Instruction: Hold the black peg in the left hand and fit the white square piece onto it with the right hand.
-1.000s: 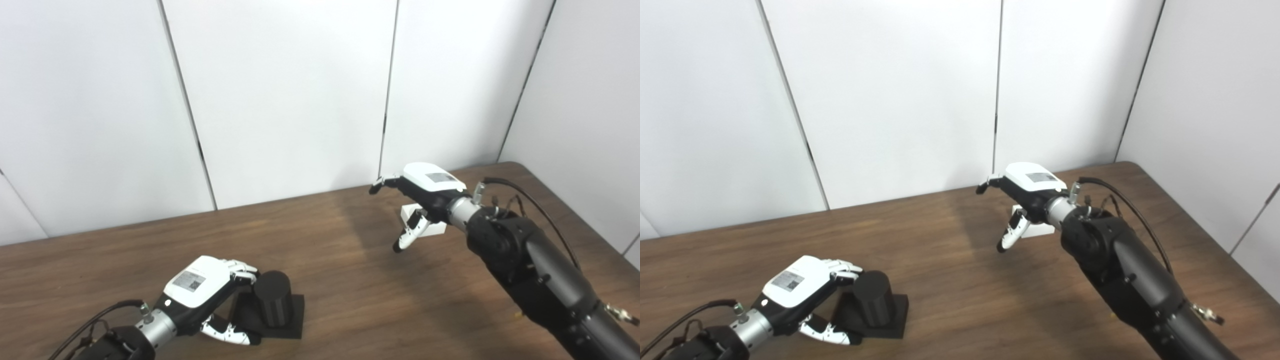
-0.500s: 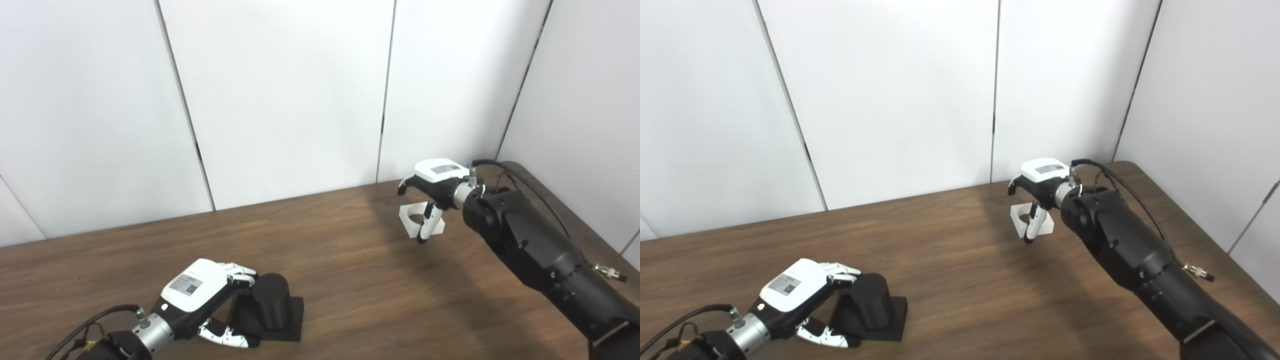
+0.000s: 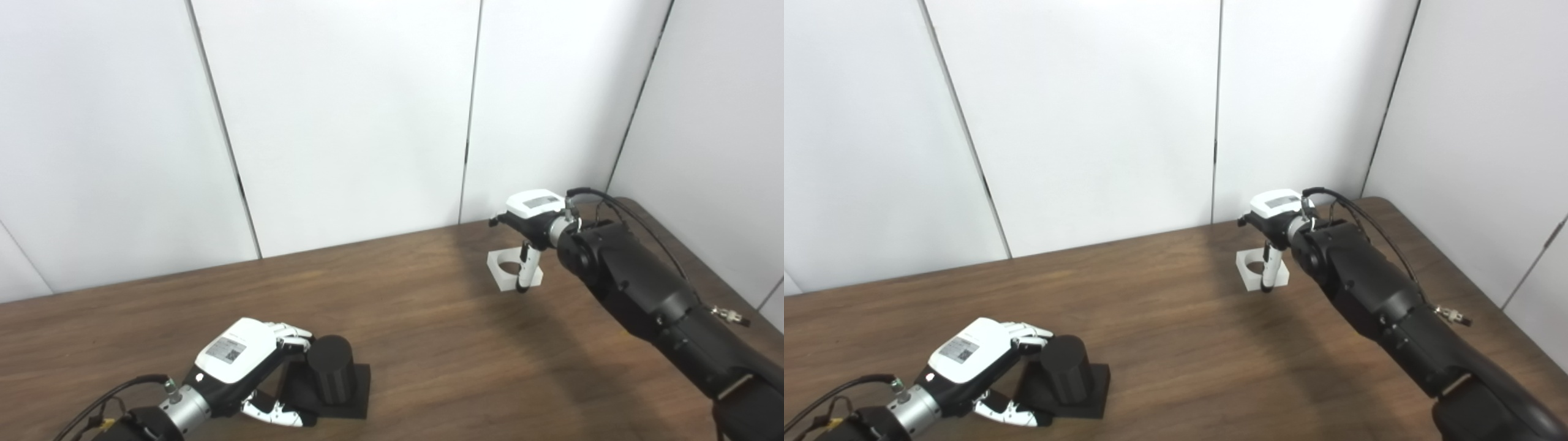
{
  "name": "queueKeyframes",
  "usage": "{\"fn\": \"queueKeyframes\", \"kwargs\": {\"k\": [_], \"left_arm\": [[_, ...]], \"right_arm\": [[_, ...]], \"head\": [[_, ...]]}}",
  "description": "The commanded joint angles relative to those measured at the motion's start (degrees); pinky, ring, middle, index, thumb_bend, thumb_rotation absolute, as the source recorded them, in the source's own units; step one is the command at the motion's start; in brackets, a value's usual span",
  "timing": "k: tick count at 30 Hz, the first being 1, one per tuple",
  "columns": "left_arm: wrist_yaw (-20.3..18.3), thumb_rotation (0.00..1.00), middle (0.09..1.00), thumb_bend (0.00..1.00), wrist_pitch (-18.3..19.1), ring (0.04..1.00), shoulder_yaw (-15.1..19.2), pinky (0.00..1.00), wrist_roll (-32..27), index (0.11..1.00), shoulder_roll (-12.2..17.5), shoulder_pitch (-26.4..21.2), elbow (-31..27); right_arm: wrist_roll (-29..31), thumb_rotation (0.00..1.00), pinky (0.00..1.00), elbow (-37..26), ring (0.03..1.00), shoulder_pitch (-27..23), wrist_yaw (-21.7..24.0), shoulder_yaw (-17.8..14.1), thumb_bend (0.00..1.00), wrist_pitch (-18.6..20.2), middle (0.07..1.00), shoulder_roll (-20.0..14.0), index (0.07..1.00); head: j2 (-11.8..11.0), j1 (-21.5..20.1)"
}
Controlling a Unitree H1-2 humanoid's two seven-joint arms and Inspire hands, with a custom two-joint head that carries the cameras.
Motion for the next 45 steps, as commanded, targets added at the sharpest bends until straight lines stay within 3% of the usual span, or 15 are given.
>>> {"fn": "queueKeyframes", "kwargs": {"k": [1,28,36,38,39,41,45], "left_arm": [[-6.74,0.07,0.787,0.52,-1.41,0.780,-3.97,0.72,4.70,0.492,1.67,4.66,0.95],[-8.63,0.07,0.787,0.52,-0.88,0.775,-3.57,0.69,4.51,0.493,2.64,5.50,-1.91],[-9.38,0.07,0.789,0.52,-0.70,0.775,-3.10,0.69,3.89,0.493,2.78,5.81,-2.66],[-9.75,0.07,0.789,0.52,-0.48,0.774,-3.02,0.70,3.97,0.493,2.86,5.90,-3.07],[-9.93,0.07,0.790,0.52,-0.42,0.774,-2.94,0.70,3.91,0.493,2.85,5.96,-3.21],[-10.05,0.07,0.789,0.52,-0.54,0.776,-2.80,0.70,3.66,0.493,2.77,6.03,-3.17],[-10.19,0.07,0.790,0.52,-0.41,0.773,-2.60,0.70,3.82,0.493,2.69,6.09,-3.27]], "right_arm": [[-0.53,0.16,0.81,-0.38,0.875,-2.82,-1.89,-0.70,0.96,-0.35,0.894,-1.24,0.848],[-0.10,0.19,0.79,7.84,0.875,-3.25,-3.51,2.38,0.89,-0.79,0.875,0.01,0.757],[-0.49,0.22,0.77,11.21,0.847,-3.93,-4.37,3.74,0.84,0.14,0.845,1.09,0.643],[-0.24,0.21,0.75,11.59,0.829,-4.02,-4.65,3.80,0.82,-0.10,0.832,1.17,0.588],[0.04,0.18,0.74,11.71,0.818,-4.02,-4.93,3.71,0.68,-0.46,0.817,1.19,0.540],[0.42,0.15,0.71,11.72,0.783,-3.97,-5.31,3.53,0.55,-0.81,0.742,1.25,0.498],[0.84,0.14,0.70,11.49,0.774,-4.08,-4.85,3.54,0.52,-0.36,0.711,1.24,0.488]], "head": [[0.23,0.18],[1.65,0.52],[2.21,0.74],[2.21,0.74],[2.21,0.74],[2.21,0.74],[2.72,0.95]]}}
